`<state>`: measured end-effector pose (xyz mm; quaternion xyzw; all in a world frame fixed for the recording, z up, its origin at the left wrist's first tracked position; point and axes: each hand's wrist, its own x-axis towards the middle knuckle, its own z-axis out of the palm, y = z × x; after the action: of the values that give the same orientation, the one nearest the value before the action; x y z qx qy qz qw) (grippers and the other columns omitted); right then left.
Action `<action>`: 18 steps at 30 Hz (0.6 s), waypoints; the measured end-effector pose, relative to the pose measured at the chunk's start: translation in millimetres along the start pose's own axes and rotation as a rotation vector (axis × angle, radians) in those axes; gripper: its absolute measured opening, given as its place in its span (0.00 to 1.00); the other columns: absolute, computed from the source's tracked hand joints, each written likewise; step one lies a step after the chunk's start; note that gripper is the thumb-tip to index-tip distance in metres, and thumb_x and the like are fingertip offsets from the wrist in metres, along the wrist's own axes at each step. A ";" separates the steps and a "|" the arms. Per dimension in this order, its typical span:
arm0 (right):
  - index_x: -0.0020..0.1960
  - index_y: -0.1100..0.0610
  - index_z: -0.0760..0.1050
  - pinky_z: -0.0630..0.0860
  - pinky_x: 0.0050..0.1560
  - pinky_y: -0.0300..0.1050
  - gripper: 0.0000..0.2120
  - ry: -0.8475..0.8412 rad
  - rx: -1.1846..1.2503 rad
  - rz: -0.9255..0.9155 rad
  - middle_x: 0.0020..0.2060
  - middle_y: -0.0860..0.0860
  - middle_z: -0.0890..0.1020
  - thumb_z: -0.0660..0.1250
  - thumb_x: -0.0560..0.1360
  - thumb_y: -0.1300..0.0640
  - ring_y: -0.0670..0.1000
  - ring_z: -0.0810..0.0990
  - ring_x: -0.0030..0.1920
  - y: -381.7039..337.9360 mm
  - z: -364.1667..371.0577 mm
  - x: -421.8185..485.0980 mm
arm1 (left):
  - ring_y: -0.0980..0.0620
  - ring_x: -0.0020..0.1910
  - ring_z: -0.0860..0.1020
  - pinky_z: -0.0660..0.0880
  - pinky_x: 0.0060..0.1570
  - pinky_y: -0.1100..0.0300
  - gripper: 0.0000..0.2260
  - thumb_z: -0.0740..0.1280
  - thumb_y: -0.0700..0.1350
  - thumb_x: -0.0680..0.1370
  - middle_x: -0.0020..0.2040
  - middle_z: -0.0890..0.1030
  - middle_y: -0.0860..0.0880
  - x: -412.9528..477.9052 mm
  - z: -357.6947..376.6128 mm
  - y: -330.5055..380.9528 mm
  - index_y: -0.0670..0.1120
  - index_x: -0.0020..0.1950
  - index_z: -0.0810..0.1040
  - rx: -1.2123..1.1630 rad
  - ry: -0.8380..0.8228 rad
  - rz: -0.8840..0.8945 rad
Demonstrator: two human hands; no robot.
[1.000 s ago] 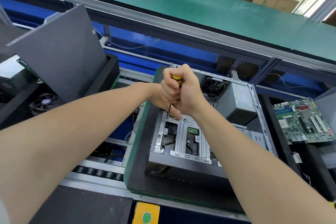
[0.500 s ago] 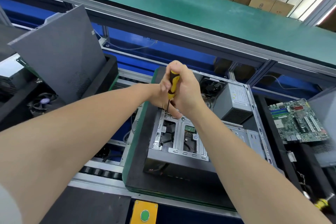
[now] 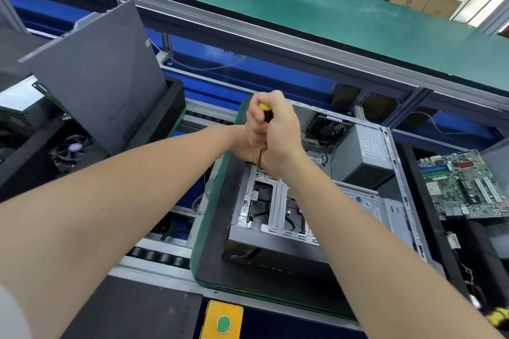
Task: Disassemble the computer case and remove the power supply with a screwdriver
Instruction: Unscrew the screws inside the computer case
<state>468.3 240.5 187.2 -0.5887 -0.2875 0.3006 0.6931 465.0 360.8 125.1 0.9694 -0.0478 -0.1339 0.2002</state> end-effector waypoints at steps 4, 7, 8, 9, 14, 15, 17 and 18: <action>0.30 0.52 0.59 0.50 0.26 0.40 0.16 -0.383 0.094 0.097 0.23 0.47 0.58 0.62 0.73 0.54 0.48 0.51 0.23 -2.8 -18.3 12.4 | 0.54 0.35 0.69 0.70 0.38 0.71 0.23 0.70 0.55 0.79 0.31 0.71 0.54 4.4 0.5 0.0 0.35 0.38 0.74 -0.146 -0.014 -0.036; 0.29 0.51 0.58 0.47 0.26 0.40 0.17 -0.496 0.222 0.189 0.21 0.46 0.60 0.65 0.69 0.51 0.47 0.51 0.22 -7.7 -34.1 16.6 | 0.66 0.35 0.73 0.70 0.39 0.74 0.20 0.71 0.70 0.70 0.32 0.76 0.67 -2.4 -7.3 16.6 0.56 0.32 0.76 -0.161 -0.006 -0.016; 0.29 0.51 0.58 0.45 0.26 0.41 0.17 -0.510 0.249 0.198 0.21 0.46 0.59 0.64 0.69 0.50 0.47 0.51 0.22 -8.6 -36.8 16.7 | 0.69 0.36 0.73 0.68 0.38 0.76 0.19 0.72 0.71 0.70 0.33 0.75 0.69 -2.4 -8.1 19.1 0.58 0.31 0.75 -0.165 0.010 -0.007; 0.29 0.52 0.58 0.45 0.26 0.42 0.17 -0.514 0.272 0.202 0.21 0.46 0.58 0.63 0.70 0.50 0.47 0.51 0.22 -9.9 -38.0 16.4 | 0.70 0.36 0.72 0.68 0.38 0.77 0.16 0.72 0.70 0.70 0.34 0.75 0.70 -2.4 -7.8 20.8 0.61 0.32 0.75 -0.174 0.016 -0.008; 0.37 0.56 0.65 0.51 0.28 0.47 0.14 -0.390 0.241 0.131 0.24 0.48 0.58 0.54 0.81 0.55 0.49 0.54 0.24 -12.1 -26.6 8.2 | 0.62 0.40 0.78 0.75 0.49 0.63 0.16 0.73 0.72 0.67 0.38 0.81 0.61 -0.8 -7.2 20.2 0.61 0.40 0.79 -0.246 -0.011 -0.020; 0.38 0.57 0.66 0.55 0.29 0.48 0.14 -0.310 0.219 0.109 0.25 0.49 0.61 0.54 0.82 0.55 0.50 0.57 0.25 -10.1 -22.0 4.7 | 0.61 0.42 0.78 0.76 0.51 0.60 0.20 0.71 0.75 0.65 0.40 0.82 0.59 -1.2 -6.3 19.1 0.60 0.42 0.80 -0.268 -0.004 -0.014; 0.38 0.60 0.72 0.66 0.35 0.48 0.16 -0.095 0.194 0.054 0.27 0.52 0.69 0.58 0.83 0.56 0.52 0.67 0.30 -6.4 -14.1 -2.3 | 0.61 0.44 0.79 0.75 0.50 0.61 0.19 0.67 0.77 0.63 0.40 0.82 0.61 -3.1 -4.1 16.6 0.65 0.43 0.78 -0.274 -0.017 0.001; 0.38 0.61 0.75 0.70 0.37 0.47 0.16 0.016 0.166 0.016 0.29 0.53 0.73 0.60 0.82 0.57 0.52 0.71 0.31 -5.3 -11.3 -4.5 | 0.63 0.45 0.78 0.74 0.49 0.64 0.14 0.66 0.75 0.64 0.40 0.81 0.64 -4.2 -4.7 16.5 0.69 0.40 0.77 -0.268 -0.029 0.004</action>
<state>474.3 229.1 190.6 -0.5337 -0.2515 0.3242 0.7394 461.6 348.1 136.9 0.9317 -0.0344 -0.1529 0.3277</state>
